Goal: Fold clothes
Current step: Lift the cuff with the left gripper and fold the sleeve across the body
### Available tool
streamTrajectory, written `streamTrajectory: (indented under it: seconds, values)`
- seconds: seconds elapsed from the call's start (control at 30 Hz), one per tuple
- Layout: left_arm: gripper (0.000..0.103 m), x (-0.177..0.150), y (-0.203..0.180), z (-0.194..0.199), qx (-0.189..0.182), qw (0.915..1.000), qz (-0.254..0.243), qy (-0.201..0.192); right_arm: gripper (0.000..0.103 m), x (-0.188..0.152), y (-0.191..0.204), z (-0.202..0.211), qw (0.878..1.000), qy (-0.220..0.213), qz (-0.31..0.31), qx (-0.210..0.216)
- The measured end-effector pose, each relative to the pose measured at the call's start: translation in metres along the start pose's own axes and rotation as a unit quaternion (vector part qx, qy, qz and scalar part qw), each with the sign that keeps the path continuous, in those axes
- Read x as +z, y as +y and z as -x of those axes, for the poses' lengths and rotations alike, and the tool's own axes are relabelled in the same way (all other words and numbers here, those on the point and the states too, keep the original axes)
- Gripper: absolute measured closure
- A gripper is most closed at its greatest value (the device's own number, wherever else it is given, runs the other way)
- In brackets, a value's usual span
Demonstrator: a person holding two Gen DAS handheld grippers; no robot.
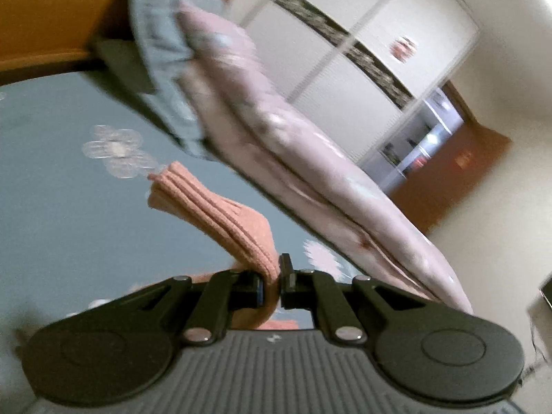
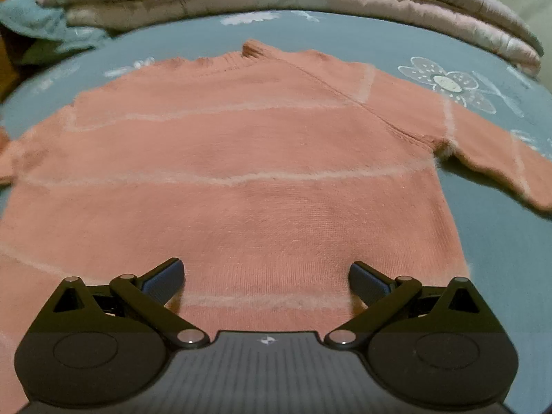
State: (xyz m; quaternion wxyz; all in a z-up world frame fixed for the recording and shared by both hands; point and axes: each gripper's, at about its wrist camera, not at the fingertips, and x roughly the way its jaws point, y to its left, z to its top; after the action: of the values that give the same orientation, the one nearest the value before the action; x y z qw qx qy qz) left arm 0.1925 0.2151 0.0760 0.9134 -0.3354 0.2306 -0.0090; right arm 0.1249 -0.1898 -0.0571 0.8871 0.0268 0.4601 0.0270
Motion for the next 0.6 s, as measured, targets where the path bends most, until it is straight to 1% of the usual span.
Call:
streamTrajectory:
  seconds: [0.1, 0.23, 0.43, 0.53, 0.6]
  values:
    - [0.097, -0.004, -0.038, -0.014, -0.021, 0.999, -0.033, 0.02, 0.0, 0.002, -0.008, 0.011, 1.0, -0.013, -0.017, 0.017]
    - [0.097, -0.018, -0.077, -0.035, -0.043, 0.9957, -0.069, 0.045, 0.0, 0.0, -0.014, 0.027, 0.999, -0.031, -0.014, 0.013]
    - [0.097, -0.049, -0.123, -0.066, -0.081, 0.9891, -0.095, 0.079, 0.0, -0.017, -0.015, 0.047, 0.999, -0.046, -0.005, 0.003]
    - [0.097, -0.063, -0.143, -0.083, -0.093, 0.9852, -0.103, 0.101, 0.0, -0.03, -0.018, 0.058, 0.999, -0.047, -0.005, 0.007]
    - [0.097, -0.075, -0.155, -0.092, -0.101, 0.9818, -0.116, 0.111, 0.0, -0.033, -0.019, 0.061, 0.999, -0.05, -0.006, 0.0]
